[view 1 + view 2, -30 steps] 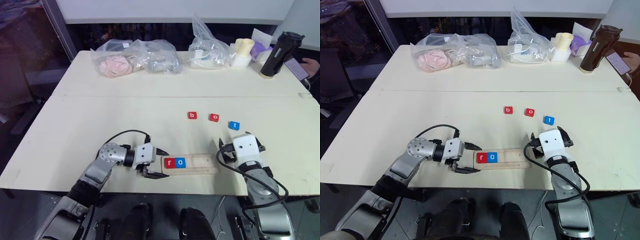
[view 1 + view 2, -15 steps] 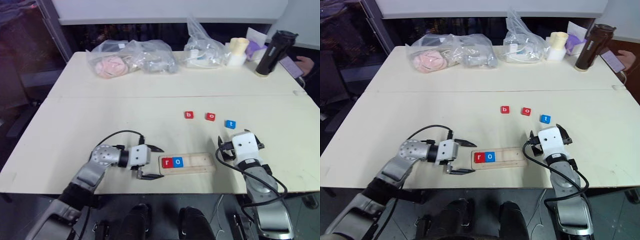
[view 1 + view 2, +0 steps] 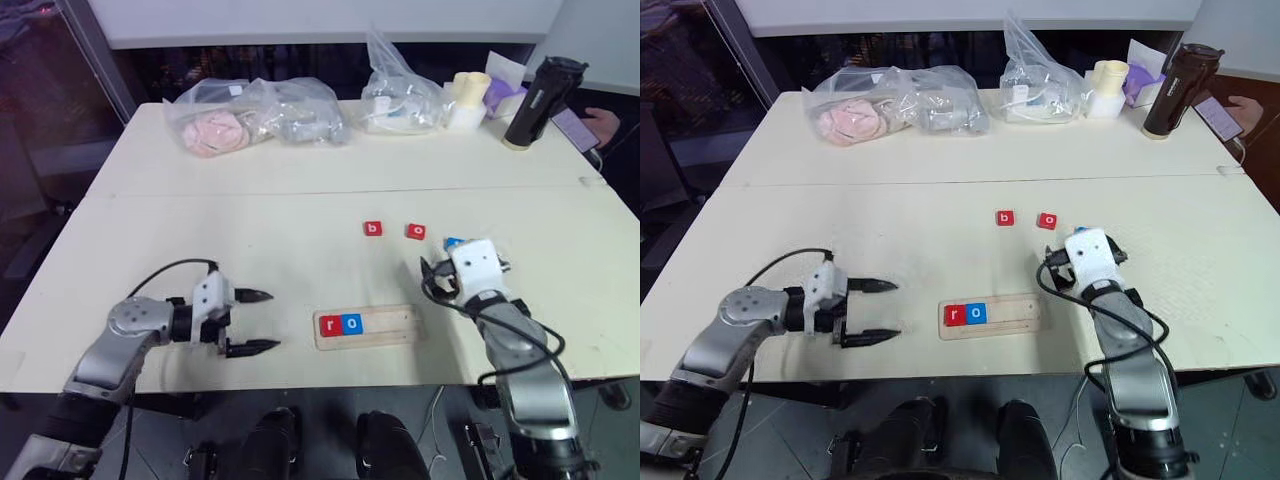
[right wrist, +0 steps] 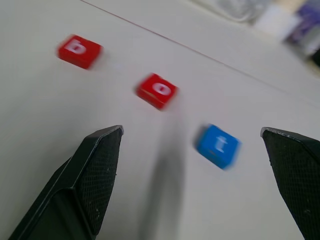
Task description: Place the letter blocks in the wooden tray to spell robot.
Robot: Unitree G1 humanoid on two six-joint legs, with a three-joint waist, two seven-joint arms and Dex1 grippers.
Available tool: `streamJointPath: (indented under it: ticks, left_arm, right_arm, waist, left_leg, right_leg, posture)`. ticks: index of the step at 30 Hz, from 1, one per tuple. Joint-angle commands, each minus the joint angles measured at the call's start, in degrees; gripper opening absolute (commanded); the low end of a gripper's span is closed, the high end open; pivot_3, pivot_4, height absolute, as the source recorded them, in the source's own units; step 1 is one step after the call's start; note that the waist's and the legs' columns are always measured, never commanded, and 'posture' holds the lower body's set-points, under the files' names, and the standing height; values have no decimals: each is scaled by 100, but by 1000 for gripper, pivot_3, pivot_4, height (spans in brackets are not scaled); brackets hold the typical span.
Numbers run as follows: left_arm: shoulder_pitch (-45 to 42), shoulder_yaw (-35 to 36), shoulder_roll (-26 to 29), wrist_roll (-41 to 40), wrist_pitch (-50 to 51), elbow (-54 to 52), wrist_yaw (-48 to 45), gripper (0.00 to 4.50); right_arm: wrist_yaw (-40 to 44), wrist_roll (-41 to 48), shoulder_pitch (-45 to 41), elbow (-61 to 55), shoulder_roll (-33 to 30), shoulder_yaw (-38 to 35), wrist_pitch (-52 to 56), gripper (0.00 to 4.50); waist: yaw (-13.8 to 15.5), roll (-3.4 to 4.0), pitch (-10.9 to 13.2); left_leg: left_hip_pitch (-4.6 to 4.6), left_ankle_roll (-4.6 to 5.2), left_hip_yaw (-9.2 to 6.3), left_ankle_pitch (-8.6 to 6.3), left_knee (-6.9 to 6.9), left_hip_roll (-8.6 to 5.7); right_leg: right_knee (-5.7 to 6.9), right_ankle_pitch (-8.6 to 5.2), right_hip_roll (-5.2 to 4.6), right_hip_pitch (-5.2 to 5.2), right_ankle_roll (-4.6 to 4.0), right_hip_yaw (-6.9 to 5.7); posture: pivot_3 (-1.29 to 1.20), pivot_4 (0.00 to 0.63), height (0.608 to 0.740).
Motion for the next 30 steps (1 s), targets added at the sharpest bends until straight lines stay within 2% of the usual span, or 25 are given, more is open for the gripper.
streamJointPath:
  ticks: [1,4,9,12,17,24,30]
  left_arm:
    - [-168,384,-45,-414,416,-415,251,4473]
    - [-331,508,-85,-607,779,-658,456,4473]
    - [-404,461,-324,-531,905,-738,768,4473]
    - [-272,449,-339,-417,868,-802,846,4473]
    - [-166,484,-376,-339,863,-893,984,4473]
    - [-111,466,-435,-206,790,-917,1146,4473]
    - [-175,408,-534,-41,701,-844,1257,4473]
  right_arm:
    - [205,232,-543,-7,1,150,529,4500]
    - [260,403,-1207,385,218,386,861,4500]
    - [-208,367,-2107,1998,933,640,418,4500]
    - [-541,341,-2581,2870,1276,637,182,4500]
    - [-1150,276,-3095,3935,1486,476,-57,4500]
    - [-1510,389,-3473,4542,1695,345,-10,4500]
    - [-2021,683,-3593,4677,2091,-153,662,4500]
  waist:
    - [-2,-1,1]
    - [-25,-1,2]
    - [-33,-1,2]
    - [-32,1,4]
    - [-19,2,4]
    - [-38,3,4]
    - [-57,4,2]
  left_leg:
    - [0,0,0,0,-2,0]
    - [0,-1,2,1,-5,-1]
    - [3,-5,0,4,-10,-1]
    - [3,-11,2,8,-13,-3]
    - [2,-17,2,11,-16,-7]
    - [4,-20,1,13,-16,-6]
    - [7,-22,1,14,-16,0]
  right_leg:
    - [0,0,0,0,1,-1]
    - [2,1,4,-4,3,0]
    - [6,13,16,-3,21,0]
    - [7,14,22,-5,21,2]
    - [8,15,23,-8,19,6]
    - [13,17,27,-10,16,9]
    - [15,20,35,-10,12,13]
  posture:
    - [0,150,738]
    - [0,150,738]
    - [0,150,738]
    - [0,150,738]
    - [0,150,738]
    - [0,150,738]
    - [0,150,738]
